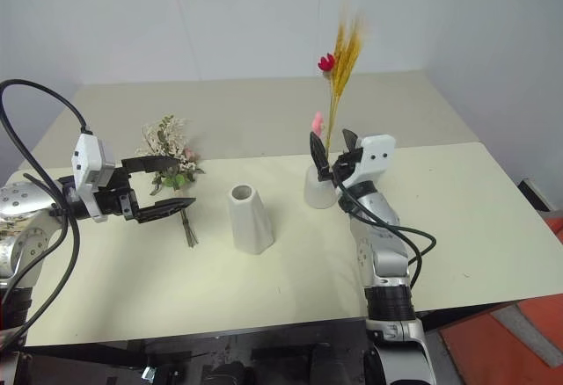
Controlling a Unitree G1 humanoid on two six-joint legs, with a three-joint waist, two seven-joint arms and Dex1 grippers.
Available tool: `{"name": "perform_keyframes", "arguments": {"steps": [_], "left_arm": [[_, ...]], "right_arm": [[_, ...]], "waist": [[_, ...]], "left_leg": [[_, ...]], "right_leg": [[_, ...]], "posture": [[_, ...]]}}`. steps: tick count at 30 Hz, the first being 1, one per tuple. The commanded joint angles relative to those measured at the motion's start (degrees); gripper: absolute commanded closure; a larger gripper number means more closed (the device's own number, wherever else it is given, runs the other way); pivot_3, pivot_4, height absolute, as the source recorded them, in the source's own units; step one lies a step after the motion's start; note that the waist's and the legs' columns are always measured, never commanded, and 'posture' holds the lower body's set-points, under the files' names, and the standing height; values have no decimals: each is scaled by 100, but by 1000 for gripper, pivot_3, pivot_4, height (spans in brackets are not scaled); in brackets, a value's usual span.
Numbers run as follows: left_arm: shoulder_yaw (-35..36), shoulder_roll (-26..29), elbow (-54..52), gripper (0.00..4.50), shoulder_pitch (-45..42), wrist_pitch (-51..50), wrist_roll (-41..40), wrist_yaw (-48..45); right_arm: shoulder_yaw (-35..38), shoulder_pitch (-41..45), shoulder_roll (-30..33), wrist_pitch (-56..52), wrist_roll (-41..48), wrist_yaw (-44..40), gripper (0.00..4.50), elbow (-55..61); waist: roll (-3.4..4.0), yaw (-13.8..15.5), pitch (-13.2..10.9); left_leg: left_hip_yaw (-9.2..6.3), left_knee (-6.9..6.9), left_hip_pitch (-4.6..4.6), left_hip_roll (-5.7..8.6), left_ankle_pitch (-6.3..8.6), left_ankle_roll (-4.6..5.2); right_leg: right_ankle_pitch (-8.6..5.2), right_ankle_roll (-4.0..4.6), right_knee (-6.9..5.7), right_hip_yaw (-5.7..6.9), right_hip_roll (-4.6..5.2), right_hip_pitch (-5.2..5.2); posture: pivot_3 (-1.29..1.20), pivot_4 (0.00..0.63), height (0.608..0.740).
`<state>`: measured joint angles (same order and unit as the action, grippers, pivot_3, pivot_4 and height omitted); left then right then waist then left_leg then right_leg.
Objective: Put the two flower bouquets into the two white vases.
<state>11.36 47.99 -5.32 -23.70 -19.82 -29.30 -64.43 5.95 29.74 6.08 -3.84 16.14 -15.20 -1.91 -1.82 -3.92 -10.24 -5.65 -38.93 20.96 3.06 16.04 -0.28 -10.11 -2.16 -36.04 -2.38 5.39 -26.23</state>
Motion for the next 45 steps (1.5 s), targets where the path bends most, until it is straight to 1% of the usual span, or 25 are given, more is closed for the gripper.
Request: {"name": "perform_keyframes", "arguments": {"steps": [1,3,6,7,9,10,11,13,15,16,17,19,21,23,26,29,33,35,37,40,42,44,45], "left_arm": [[117,21,-46,0,-29,72,-5,84],[126,31,-117,0,29,-119,84,360],[31,1,-416,0,104,-699,528,1365],[-28,-51,-555,0,61,-1048,708,1822],[-159,-283,-1008,0,-348,-2662,827,2915],[-190,-437,-1228,0,-596,-3548,757,3309],[-195,-554,-1385,0,-775,-4171,687,3548],[-183,-788,-1568,0,-1060,-5101,668,3898],[-44,-1328,-1499,0,-1549,-6412,898,4457],[119,-1677,-1546,0,-1667,-6884,1033,4722],[263,-1973,-1547,0,-1708,-7151,1096,4918],[309,-2404,-1284,0,-1720,-7268,1361,5320],[394,-2740,-840,0,-1855,-7177,1642,5674],[301,-2863,-412,0,-1983,-6851,1791,5854],[104,-2887,72,0,-2154,-6320,1921,5935],[92,-2891,568,0,-2356,-6040,1904,5858],[160,-2940,1750,0,-2740,-5298,1947,5853],[382,-2949,2392,391,-3039,-5169,1852,5841],[433,-2907,2890,855,-3231,-4969,1826,5788],[448,-2879,3590,1800,-3480,-4593,1796,5663],[457,-2884,3861,2398,-3658,-4445,1765,5615],[553,-2898,3838,3092,-3838,-4538,1641,5594],[612,-2902,3790,3368,-3904,-4612,1576,5598]], "right_arm": [[53,-289,139,-182,156,-50,31,749],[88,-598,332,-504,210,-72,31,1191],[223,-1043,913,-1528,487,-156,31,2022],[286,-1150,1193,-1909,618,-228,31,2279],[516,-1338,2104,-2879,965,-604,31,2842],[667,-1443,2583,-3163,1165,-912,31,3069],[771,-1503,2891,-3340,1321,-1097,31,3211],[965,-1581,3328,-3545,1628,-1383,31,3360],[1220,-1662,3815,-3705,1788,-1709,31,3458],[1383,-1669,4007,-3727,1937,-1896,31,3509],[1485,-1656,4166,-3760,2042,-2020,31,3559],[1578,-1559,4379,-3954,2324,-2128,31,3666],[1648,-1525,4541,-4011,2598,-2321,31,3825],[1752,-1492,4645,-4089,2884,-2420,31,3960],[1794,-1520,4730,-4103,3002,-2406,31,4049],[1837,-1632,4748,-4110,3005,-2304,31,4078],[1939,-1937,4747,-4115,2925,-2147,31,4239],[2025,-2031,4727,-4120,2972,-2072,0,4319],[2087,-2091,4709,-4116,2982,-1995,0,4355],[2106,-2151,4667,-4093,2936,-1859,0,4364],[2080,-2181,4642,-4067,2902,-1785,0,4377],[2073,-2218,4626,-4053,2880,-1732,0,4404],[2076,-2236,4618,-4049,2873,-1716,0,4414]], "waist": [[0,5,0],[0,12,0],[0,37,0],[0,43,0],[-1,91,-1],[-3,126,-2],[-5,164,-3],[-13,173,3],[-14,175,3],[-18,157,2],[-18,146,1],[-18,121,2],[-20,132,1],[-22,151,0],[-25,209,-1],[-25,305,-1],[-26,367,-1],[-26,407,-1],[-26,416,-1],[-26,414,-1],[-26,414,-1],[-27,410,-1],[-29,410,-3]], "left_leg": [[0,0,0,0,0,0],[0,0,0,1,0,0],[-1,0,0,1,0,1],[-3,-1,0,1,1,2],[0,-5,0,4,1,2],[5,-5,-1,6,2,3],[10,-11,3,5,2,5],[15,-22,7,5,5,8],[16,-21,-7,1,6,11],[17,-21,-17,4,7,12],[17,-20,-40,1,9,15],[26,-6,-87,1,17,29],[27,-6,-93,-1,17,29],[25,-6,-94,-3,16,27],[25,-8,-87,1,15,23],[25,-9,-80,8,16,20],[24,-8,-71,9,17,19],[24,-8,-64,12,17,19],[24,-9,-59,13,17,19],[27,-9,-59,13,17,20],[27,-9,-60,13,17,20],[27,-9,-59,12,17,20],[27,-9,-58,13,17,20]], "right_leg": [[0,0,0,0,0,0],[0,0,2,0,1,0],[0,0,2,0,1,1],[0,0,2,0,1,3],[-1,-1,10,-1,3,4],[-1,-2,14,0,2,7],[-1,-2,15,4,0,9],[-3,-5,15,14,-2,17],[-4,-6,17,13,-5,33],[-5,-8,22,14,-4,51],[-5,-9,31,16,-7,80],[-15,-24,42,5,-5,129],[-21,-34,46,5,-6,131],[-15,-24,44,9,-8,131],[-11,-18,45,10,-2,129],[-8,-21,57,10,6,128],[0,-26,81,13,9,121],[8,-31,92,13,12,117],[13,-35,99,13,14,117],[15,-38,102,12,14,117],[16,-38,101,12,14,118],[16,-38,102,12,13,118],[16,-39,102,12,14,117]], "posture": [[0,150,740],[0,150,740],[0,150,740],[0,150,740],[0,150,740],[0,150,740],[0,150,740],[0,150,740],[0,150,740],[0,150,740],[0,150,740],[0,150,740],[0,150,740],[0,150,740],[0,150,740],[0,150,740],[0,150,740],[0,150,740],[0,150,740],[0,150,740],[0,150,740],[0,150,740],[0,150,740]]}}
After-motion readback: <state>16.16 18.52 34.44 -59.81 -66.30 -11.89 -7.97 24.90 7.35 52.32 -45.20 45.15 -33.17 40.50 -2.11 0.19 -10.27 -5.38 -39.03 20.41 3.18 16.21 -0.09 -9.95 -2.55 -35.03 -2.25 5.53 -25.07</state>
